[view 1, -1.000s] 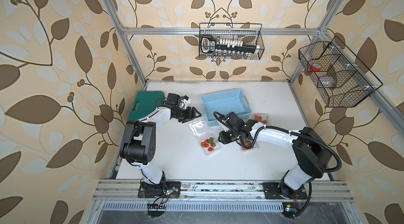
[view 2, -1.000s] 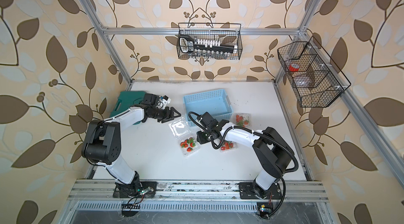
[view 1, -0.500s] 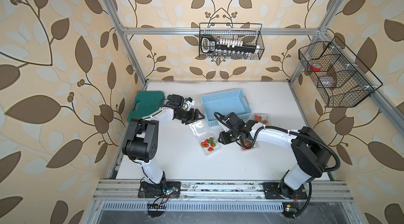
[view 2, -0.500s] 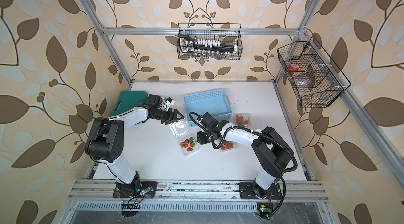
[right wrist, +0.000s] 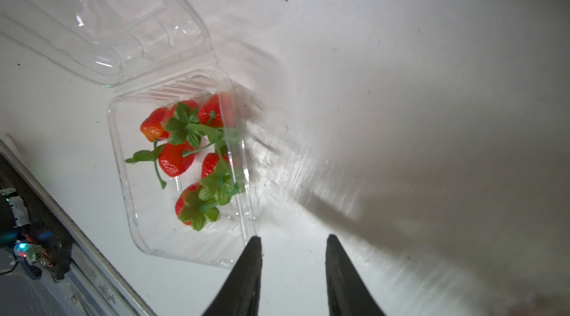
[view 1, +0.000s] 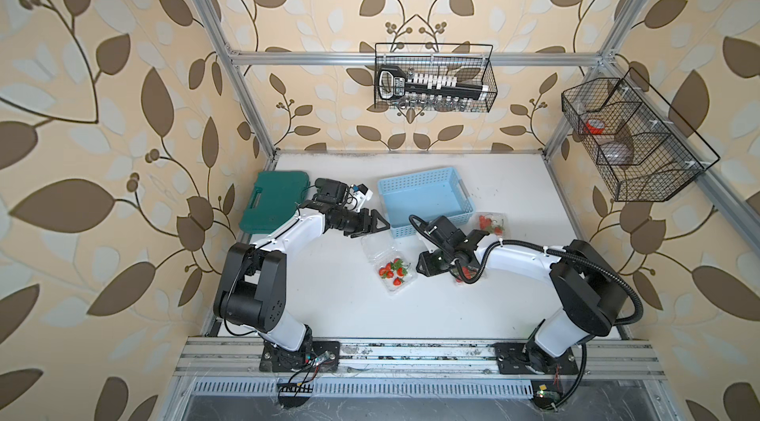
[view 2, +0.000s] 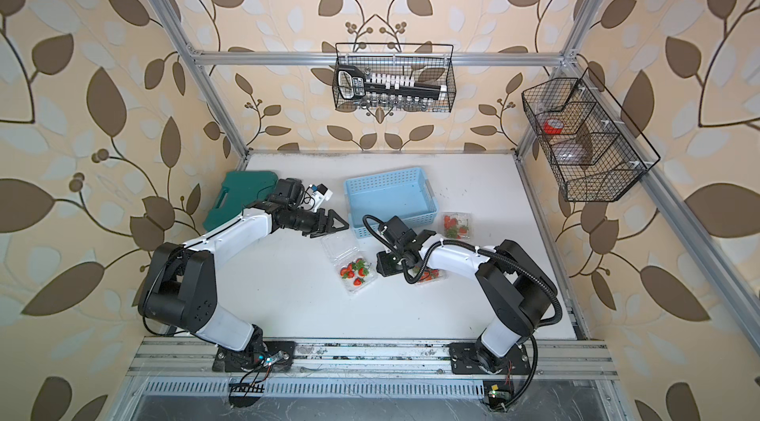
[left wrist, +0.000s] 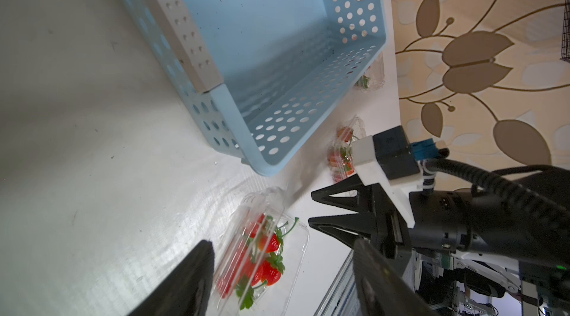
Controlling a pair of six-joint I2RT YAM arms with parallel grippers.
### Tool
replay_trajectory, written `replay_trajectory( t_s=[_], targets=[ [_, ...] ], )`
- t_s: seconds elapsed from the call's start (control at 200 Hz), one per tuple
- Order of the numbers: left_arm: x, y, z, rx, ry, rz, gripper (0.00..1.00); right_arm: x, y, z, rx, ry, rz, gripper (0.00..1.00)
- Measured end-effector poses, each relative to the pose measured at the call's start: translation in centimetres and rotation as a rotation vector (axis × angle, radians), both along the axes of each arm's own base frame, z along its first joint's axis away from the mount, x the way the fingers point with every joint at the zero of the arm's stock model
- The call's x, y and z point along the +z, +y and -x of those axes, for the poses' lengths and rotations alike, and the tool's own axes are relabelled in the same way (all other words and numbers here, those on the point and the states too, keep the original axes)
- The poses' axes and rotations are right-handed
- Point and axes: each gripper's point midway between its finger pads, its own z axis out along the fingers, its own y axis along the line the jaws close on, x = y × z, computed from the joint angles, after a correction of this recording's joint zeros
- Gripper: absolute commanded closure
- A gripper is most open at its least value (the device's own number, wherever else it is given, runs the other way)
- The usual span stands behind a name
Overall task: Pack strawberries into containers
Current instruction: Close the packing box at the center of the board.
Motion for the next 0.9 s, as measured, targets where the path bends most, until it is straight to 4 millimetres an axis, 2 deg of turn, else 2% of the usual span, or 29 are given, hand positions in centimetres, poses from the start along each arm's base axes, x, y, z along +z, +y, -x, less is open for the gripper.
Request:
replay_trajectory(
  t_s=[0.25, 0.435, 0.65, 0.765, 0.9],
  targets=[
    [1.6, -2.0, 2.6, -0.068, -0.043, -0.002, 0.27, 0.5, -0.4, 0.4, -0.023, -0.006, -0.022, 0.65],
    [3.0, -3.4, 4.4, -0.114, -0.084, -0.01, 0.27, 0.8, -1.6, 0.6, -0.069, -0.003, -0.047, 0.64],
    [0.4, -4.2, 6.8, -0.148, -0.03, -0.062, 0.27, 2.8, -4.1, -0.2, -0.158, -0.035, -0.109, 0.63],
    [-0.2, -5.6, 8.3, -0.186, -0.021, -0.081, 0.27, 4.0, -4.4, -0.8, -0.174, -0.056, -0.143, 0.62],
    [-0.4, -7.3, 9.4, -0.23, -0.041, -0.091, 0.27, 4.5, -4.4, -1.2, -0.186, -0.043, -0.194, 0.6]
  ],
)
